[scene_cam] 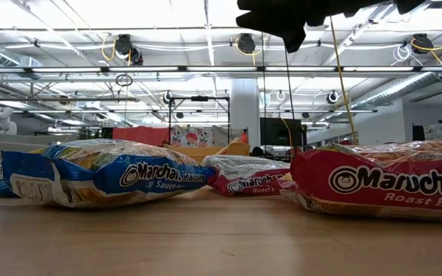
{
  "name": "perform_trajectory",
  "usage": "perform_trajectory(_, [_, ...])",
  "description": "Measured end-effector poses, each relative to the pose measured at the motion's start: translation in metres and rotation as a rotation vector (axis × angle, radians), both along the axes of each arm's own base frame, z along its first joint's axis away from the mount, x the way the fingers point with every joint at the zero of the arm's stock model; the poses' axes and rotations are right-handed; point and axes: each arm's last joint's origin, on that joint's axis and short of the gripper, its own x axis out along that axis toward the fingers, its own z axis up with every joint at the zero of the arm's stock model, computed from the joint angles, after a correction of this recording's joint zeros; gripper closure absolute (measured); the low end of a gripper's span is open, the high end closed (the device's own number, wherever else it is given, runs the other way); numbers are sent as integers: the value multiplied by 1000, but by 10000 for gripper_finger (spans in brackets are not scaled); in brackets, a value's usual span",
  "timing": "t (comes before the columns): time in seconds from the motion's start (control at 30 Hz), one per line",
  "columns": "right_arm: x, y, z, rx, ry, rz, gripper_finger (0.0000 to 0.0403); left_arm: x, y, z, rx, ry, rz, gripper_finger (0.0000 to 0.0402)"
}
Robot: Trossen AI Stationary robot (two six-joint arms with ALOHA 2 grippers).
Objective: Sort Maruchan noodles
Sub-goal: Put the bottom orange bag into the yellow bin
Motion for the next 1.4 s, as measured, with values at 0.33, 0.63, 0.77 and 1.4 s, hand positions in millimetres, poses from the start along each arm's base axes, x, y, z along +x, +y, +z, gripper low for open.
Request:
perform_trajectory(0.33, [2,-5,3,-35,-31,-7,261,7,4,0,10,-24,49,342])
perform_trajectory(0.63, [5,-15,6,22,-59,-55,261,9,21,16,94,-65,65,398])
perform_trajectory(0.77, [5,-16,6,44,-59,-64,261,9,32,28,146,-97,64,399])
perform_trajectory(1.4, [21,-17,-8,220,-130,-143,125,26,93,101,357,-555,-8,401])
